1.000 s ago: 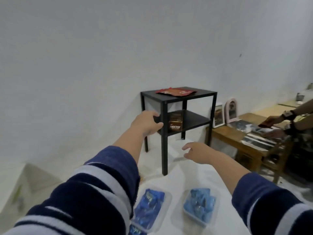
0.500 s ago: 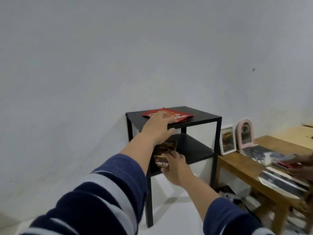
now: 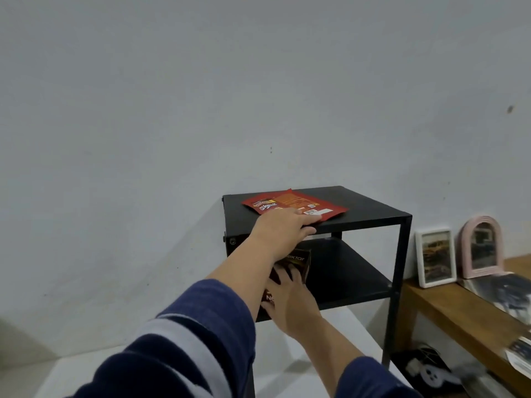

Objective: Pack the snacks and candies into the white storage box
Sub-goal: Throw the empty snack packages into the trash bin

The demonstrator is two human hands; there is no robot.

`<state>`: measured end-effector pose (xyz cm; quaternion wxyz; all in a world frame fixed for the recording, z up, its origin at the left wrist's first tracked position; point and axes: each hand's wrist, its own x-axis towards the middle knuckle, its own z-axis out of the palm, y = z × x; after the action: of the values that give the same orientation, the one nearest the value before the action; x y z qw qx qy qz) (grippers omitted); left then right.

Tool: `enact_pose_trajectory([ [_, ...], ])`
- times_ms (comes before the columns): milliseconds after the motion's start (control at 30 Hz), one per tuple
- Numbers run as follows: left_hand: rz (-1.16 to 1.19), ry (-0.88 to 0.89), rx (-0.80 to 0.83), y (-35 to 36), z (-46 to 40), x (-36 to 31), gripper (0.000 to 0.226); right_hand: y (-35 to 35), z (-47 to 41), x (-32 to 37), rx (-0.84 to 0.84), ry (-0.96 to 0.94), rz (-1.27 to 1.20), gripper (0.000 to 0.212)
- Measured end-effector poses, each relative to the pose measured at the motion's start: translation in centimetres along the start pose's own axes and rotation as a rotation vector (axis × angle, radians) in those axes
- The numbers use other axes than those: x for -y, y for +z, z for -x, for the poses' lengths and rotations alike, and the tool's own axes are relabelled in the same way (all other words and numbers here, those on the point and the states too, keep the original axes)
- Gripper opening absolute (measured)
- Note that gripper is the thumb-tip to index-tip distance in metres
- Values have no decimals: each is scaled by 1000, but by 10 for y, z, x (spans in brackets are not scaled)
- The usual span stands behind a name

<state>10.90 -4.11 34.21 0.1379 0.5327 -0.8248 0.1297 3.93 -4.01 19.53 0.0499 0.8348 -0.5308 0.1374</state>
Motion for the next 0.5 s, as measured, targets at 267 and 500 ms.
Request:
enact_pose_trajectory([
  [267, -82, 67, -139, -20, 48, -7, 72, -28, 51, -5, -13, 8, -87, 53],
  [500, -141, -57, -293, -78, 122, -1, 76, -76, 112, 32, -212, 122, -323, 56],
])
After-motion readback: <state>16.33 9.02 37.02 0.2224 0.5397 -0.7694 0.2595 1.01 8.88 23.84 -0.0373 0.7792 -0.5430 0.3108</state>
